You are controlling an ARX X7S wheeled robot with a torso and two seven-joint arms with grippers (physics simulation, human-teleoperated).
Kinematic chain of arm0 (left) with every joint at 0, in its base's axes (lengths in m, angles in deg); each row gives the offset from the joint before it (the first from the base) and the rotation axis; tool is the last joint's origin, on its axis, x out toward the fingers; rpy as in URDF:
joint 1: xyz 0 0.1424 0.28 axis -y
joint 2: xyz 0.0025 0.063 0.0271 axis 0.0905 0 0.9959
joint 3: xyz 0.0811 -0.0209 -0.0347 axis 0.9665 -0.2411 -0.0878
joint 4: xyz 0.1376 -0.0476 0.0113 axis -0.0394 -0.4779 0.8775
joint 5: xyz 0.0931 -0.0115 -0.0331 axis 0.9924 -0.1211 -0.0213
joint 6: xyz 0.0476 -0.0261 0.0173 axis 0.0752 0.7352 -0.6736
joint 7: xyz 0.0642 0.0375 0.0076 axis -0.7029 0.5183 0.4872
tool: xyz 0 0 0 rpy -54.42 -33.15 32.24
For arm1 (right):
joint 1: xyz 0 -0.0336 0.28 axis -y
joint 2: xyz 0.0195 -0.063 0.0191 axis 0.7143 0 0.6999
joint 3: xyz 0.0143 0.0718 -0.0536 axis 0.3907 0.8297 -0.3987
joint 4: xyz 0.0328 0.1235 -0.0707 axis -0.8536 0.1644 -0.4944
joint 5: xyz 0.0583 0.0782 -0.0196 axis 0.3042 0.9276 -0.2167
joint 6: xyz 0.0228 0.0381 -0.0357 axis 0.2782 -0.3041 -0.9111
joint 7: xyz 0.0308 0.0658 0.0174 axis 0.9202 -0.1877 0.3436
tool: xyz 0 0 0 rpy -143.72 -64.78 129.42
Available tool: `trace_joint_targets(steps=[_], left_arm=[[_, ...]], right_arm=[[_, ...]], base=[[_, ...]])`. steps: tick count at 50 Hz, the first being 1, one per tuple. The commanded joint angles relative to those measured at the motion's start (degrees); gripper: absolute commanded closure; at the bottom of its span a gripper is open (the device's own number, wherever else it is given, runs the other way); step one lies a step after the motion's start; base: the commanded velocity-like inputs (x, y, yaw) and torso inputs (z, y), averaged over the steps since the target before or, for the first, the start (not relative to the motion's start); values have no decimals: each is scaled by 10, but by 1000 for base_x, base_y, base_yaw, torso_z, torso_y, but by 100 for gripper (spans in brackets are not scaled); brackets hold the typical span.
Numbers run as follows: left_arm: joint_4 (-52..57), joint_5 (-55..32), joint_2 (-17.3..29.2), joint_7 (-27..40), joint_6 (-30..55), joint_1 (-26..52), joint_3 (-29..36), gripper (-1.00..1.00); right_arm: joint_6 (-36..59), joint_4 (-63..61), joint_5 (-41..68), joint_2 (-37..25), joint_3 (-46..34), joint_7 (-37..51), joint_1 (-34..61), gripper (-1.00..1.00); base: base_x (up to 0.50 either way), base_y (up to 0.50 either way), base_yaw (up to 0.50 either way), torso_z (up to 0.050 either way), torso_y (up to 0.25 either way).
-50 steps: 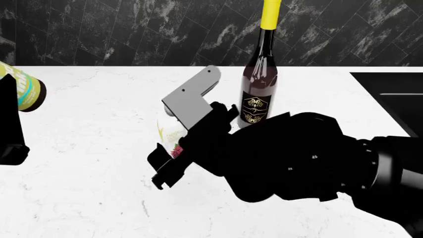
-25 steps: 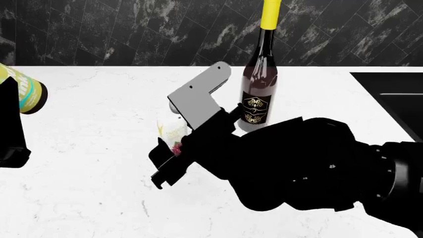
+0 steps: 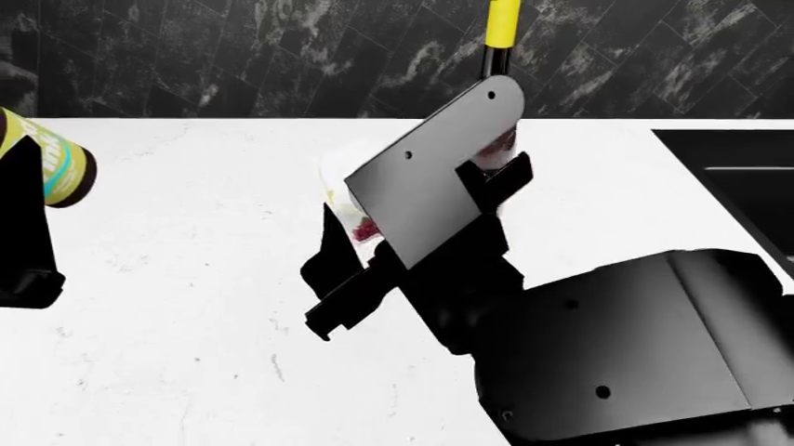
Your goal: Move the drinks to the dining counter.
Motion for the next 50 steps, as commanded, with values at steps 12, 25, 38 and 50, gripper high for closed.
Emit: trace_joint_targets(steps=[12,25,38,50], left_arm=[[-2,-12,10,12,-7,7,0,100],[-1,-10,11,13,-8,10,7,100],[-1,-1,7,7,-5,6,10,100],[0,3,5,6,-5,5,12,100]], right_arm=[[10,-18,-23,-15,17,21,16,100],[9,-21,-29,-22,17,23,11,100],[5,-22,-23,-24,18,27,5,100],[-5,-24,-25,-25,23,16,-4,100]], base=[[-500,-2,0,0,0],[-500,-2,0,2,0],[-500,-2,0,0,0],[-500,-2,0,0,0]])
